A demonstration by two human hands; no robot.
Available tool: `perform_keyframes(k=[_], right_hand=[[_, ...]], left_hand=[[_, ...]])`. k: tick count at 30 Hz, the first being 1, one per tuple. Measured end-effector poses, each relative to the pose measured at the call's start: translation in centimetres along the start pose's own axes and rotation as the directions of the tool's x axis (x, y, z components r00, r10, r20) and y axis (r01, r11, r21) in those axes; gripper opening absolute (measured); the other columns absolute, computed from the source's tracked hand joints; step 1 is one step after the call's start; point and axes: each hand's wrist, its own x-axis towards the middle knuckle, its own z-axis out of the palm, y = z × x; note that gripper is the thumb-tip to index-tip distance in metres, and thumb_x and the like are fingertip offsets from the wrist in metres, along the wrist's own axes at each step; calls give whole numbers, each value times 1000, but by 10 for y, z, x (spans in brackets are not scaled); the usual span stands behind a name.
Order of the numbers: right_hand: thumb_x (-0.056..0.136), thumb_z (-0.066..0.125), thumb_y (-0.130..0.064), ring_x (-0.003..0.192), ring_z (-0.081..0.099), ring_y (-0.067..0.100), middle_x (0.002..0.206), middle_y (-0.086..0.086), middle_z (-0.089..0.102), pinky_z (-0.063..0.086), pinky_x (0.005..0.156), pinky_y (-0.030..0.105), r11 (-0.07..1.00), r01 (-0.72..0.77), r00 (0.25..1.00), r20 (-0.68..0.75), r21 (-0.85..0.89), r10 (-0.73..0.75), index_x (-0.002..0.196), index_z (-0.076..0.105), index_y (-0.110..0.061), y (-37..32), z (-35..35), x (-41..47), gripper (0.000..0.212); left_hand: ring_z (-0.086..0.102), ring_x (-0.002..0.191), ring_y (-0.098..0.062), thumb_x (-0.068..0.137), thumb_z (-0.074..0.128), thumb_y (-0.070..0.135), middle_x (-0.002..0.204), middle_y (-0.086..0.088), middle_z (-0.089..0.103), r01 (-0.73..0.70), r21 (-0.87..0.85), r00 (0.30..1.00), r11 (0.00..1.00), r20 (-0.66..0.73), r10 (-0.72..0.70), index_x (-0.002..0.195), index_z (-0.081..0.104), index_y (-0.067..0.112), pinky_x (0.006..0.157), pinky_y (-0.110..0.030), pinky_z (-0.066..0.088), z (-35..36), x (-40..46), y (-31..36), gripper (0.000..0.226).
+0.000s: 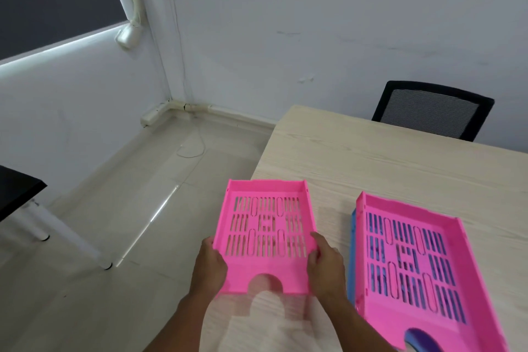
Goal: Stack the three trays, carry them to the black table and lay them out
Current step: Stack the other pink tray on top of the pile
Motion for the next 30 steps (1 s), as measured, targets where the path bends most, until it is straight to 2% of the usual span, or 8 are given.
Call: perform_keyframes(k=[4,8,11,15,18,21,25,30], right_hand=[[96,49,-7,63,56,14,85,12,62,40,57,22,999,30,997,-77,37,-27,138,57,-18,-4,-20,15,45],[96,52,-2,60,44,-3,86,9,57,31,53,7,995,78,987,-146,63,-68,136,60,-12,-4,-55,19,43],[96,54,-3,61,48,6,91,14,60,37,56,15,993,75,979,-196,91,-56,139,58,-12,9,-80,23,44],[94,57,-2,60,48,4,90,15,63,34,55,8,993,39,959,-283,111,-6,136,61,-10,37,-117,26,42],[92,60,-2,71,57,18,100,19,71,45,70,21,989,-3,939,-341,148,54,134,62,-5,62,-150,23,42],[91,64,1,87,58,13,113,21,72,43,87,24,976,-61,919,-371,210,137,134,60,1,84,-182,15,43],[89,62,2,89,70,26,110,24,74,53,94,36,970,-118,884,-423,213,201,130,65,-5,124,-215,12,42],[87,59,-7,84,68,33,96,17,75,58,82,45,963,-191,864,-434,188,256,124,70,-17,161,-239,1,40]], left_hand=[[58,80,-27,100,35,7,99,-12,61,-43,-8,999,999,-14,43,121,44,5,61,-31,43,2,-3,14,23],[62,79,-29,98,39,9,99,-14,66,-111,-27,993,993,-44,110,118,45,10,62,-34,46,14,-9,37,20],[59,80,-29,98,42,8,94,-9,63,-161,-67,984,985,-83,155,117,48,8,66,-33,42,31,-18,63,20],[60,83,-28,100,44,11,96,-8,63,-249,-106,968,963,-65,243,119,48,8,66,-32,43,62,-36,95,20],[57,75,-21,101,41,10,94,-4,62,-294,-127,956,947,-22,293,121,46,6,59,-30,40,93,-54,117,20],[58,67,-7,102,39,10,92,-2,62,-317,-147,945,937,35,325,120,45,7,52,-21,42,126,-76,132,19],[60,68,1,102,39,11,87,3,63,-335,-161,927,928,119,355,117,44,11,48,-14,48,162,-101,147,15],[64,71,-6,100,43,15,85,5,66,-349,-156,913,924,167,373,113,46,17,55,-25,47,190,-122,154,12]])
